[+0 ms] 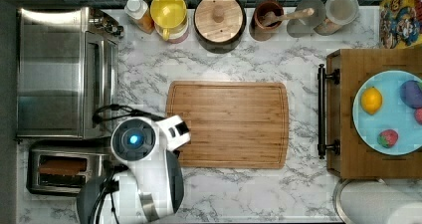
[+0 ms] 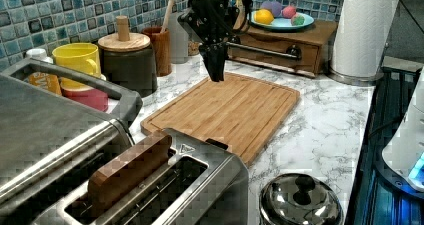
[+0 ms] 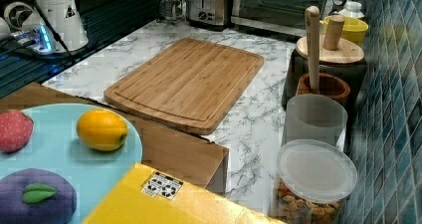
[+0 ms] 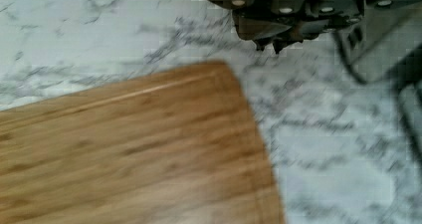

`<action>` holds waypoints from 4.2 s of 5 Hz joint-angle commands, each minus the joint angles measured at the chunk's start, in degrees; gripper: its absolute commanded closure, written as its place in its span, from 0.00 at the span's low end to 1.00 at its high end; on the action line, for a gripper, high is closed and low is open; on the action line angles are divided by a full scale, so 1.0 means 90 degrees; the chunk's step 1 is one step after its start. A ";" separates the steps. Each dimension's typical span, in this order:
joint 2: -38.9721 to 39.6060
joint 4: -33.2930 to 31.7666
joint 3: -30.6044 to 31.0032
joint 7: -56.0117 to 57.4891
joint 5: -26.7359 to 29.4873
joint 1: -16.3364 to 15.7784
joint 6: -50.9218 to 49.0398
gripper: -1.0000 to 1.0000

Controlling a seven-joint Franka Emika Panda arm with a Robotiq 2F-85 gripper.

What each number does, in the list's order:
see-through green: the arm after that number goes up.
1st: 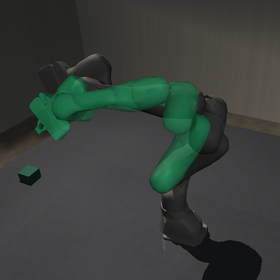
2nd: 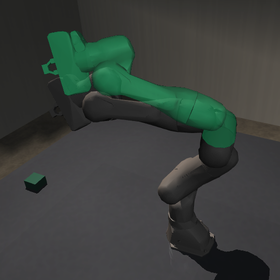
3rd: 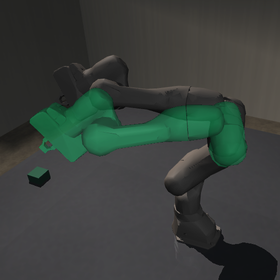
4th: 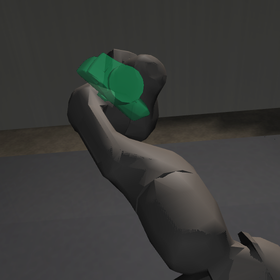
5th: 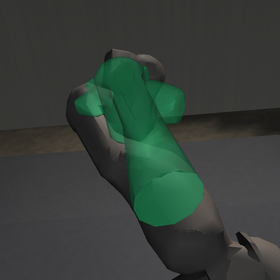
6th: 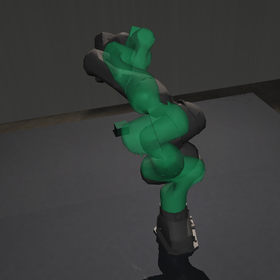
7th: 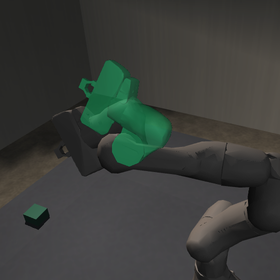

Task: Turn on the toaster.

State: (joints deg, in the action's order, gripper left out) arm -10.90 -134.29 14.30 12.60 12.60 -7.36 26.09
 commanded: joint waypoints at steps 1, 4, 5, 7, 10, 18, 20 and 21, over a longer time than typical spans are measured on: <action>-0.0308 -0.0298 0.0288 0.0878 0.0535 -0.0408 0.0080 1.00; -0.0554 -0.0537 0.0491 0.1435 0.1219 -0.1010 0.0638 1.00; -0.0321 -0.0349 0.0591 0.1407 0.1219 -0.1073 0.0554 1.00; -0.0236 -0.0417 0.0718 0.1439 0.1349 -0.1161 0.0853 1.00; 0.0150 -0.0303 0.1116 0.0598 0.0714 -0.0629 0.1072 1.00; 0.0616 -0.0066 0.0857 0.0896 0.1018 -0.0740 0.1075 1.00; 0.1142 -0.0187 0.0885 0.0740 0.0843 -0.0723 0.1135 1.00; 0.1465 -0.0370 0.0866 0.0768 0.0858 -0.0808 0.1309 1.00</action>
State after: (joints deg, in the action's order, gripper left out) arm 0.10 -136.30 21.40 22.40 22.38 -13.52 38.30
